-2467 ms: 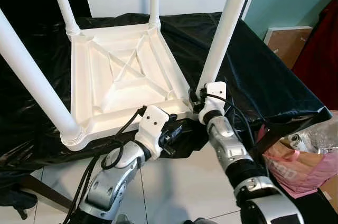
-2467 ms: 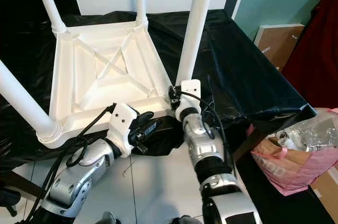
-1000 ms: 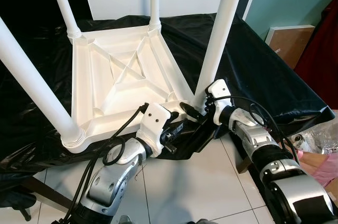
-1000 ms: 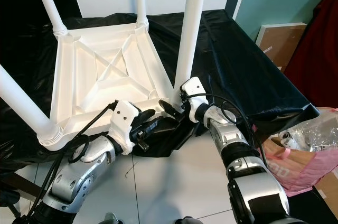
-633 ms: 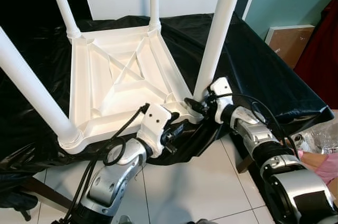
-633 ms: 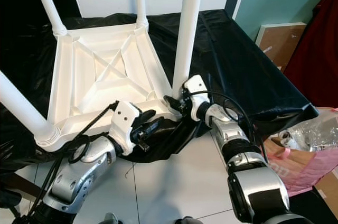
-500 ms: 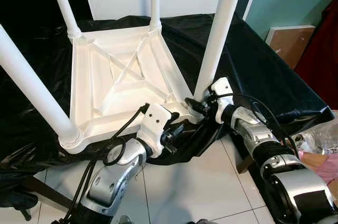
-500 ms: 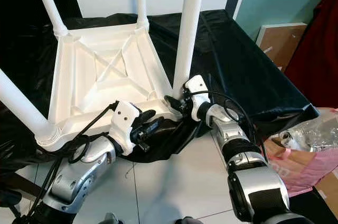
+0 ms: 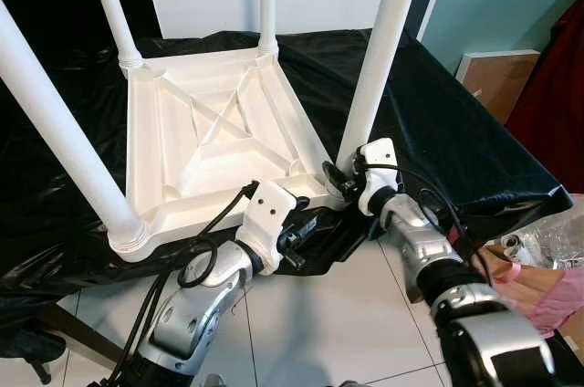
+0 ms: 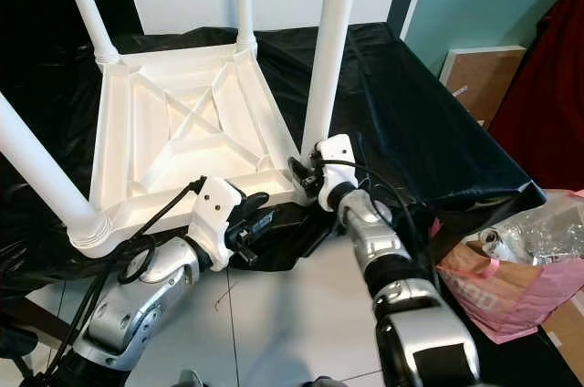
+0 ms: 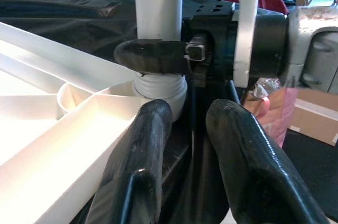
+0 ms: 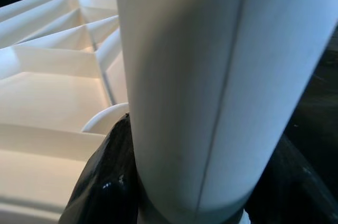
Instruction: Building children table
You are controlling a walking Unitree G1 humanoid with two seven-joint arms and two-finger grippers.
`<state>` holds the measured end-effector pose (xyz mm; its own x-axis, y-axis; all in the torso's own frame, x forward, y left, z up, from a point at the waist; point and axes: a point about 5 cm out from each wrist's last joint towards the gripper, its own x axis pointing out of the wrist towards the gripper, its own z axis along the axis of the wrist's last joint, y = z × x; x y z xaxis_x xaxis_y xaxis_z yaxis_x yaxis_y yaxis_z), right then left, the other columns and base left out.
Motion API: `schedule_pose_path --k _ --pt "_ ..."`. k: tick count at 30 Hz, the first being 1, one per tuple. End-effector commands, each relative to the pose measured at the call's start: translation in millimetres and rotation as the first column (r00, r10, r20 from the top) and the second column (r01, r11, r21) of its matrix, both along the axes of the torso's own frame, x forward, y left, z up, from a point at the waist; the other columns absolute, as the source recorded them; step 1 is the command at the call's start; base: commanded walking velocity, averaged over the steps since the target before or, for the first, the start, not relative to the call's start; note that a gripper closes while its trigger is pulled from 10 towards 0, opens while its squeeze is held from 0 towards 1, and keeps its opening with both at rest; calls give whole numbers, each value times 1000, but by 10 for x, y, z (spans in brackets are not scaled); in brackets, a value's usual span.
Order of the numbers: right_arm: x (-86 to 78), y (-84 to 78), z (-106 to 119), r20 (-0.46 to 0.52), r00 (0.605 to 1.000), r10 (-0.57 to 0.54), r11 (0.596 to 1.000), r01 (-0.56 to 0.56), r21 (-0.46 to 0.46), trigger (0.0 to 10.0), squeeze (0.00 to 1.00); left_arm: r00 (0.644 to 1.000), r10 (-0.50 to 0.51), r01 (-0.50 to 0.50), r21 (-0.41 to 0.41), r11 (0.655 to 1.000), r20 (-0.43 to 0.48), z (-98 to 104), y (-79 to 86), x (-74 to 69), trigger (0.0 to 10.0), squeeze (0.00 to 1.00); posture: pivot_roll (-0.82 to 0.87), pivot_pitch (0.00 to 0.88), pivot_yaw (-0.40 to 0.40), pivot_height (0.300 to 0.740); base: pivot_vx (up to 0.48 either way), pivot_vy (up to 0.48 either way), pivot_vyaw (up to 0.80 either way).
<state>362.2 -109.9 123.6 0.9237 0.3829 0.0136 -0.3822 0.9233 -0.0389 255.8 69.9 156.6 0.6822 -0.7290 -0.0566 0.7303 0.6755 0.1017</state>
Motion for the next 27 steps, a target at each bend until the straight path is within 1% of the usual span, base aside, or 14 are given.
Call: schedule_pose_path --k 1,2,3,4,5,7,8,11,16,18,22,23,24,27 --pt "-76 -86 -245 -105 990 -93 996 91 -24 10000 0 999 -40 40 7 999 -28 -52 -21 -29 10000 0 7 77 -69 740 0 0 0" --pt "-103 -54 -294 -127 973 -190 981 192 4 10000 0 999 -41 41 6 999 -31 -64 -27 -35 10000 0 5 76 -70 740 0 0 0" --pt "-123 -34 -327 -147 956 -253 966 259 19 10000 0 999 -41 41 6 999 -34 -72 -30 -39 10000 0 5 76 -70 740 0 0 0" --pt "-146 22 -361 -170 943 -287 954 297 35 10000 0 998 -43 43 7 999 -36 -81 -37 -43 10000 0 7 76 -68 740 0 0 0" --pt "-146 22 -361 -170 943 -287 954 297 35 10000 0 998 -43 43 7 999 -36 -81 -37 -43 10000 0 7 76 -68 740 0 0 0" --pt "-177 160 -373 -187 950 -248 962 264 63 10000 0 998 -46 46 6 999 -39 -88 -51 -48 10000 0 7 76 -66 740 0 0 0" --pt "-177 180 -354 -180 955 -235 965 252 75 10000 0 998 -49 49 5 999 -41 -90 -59 -50 10000 0 3 78 -66 740 0 0 0" --pt "-177 175 -327 -168 956 -239 964 254 75 10000 0 998 -56 57 5 998 -42 -91 -67 -56 10000 0 5 78 -68 740 0 0 0" --pt "-209 251 -290 -147 967 -209 971 223 88 10000 0 998 -47 47 5 999 -40 -82 -44 -44 10000 0 14 74 -68 740 0 0 0" --pt "-209 251 -290 -147 967 -209 971 223 88 10000 0 998 -47 47 5 999 -40 -82 -44 -44 10000 0 14 74 -68 740 0 0 0" --pt "-220 262 -217 -94 975 -200 975 208 77 10000 0 998 -47 47 6 999 -40 -84 -47 -50 10000 0 13 69 -67 740 0 0 0" --pt "-220 262 -217 -94 975 -200 975 208 77 10000 0 998 -47 47 6 999 -40 -84 -47 -50 10000 0 13 69 -67 740 0 0 0" --pt "-224 243 -190 -73 978 -195 976 200 81 10000 1000 998 -48 48 6 999 -39 -83 -50 -50 10000 0 14 66 -67 740 0 0 0" --pt "-227 230 -174 -62 980 -190 977 195 84 10000 1000 998 -48 49 7 999 -38 -81 -52 -49 10000 0 14 66 -67 740 0 0 0"
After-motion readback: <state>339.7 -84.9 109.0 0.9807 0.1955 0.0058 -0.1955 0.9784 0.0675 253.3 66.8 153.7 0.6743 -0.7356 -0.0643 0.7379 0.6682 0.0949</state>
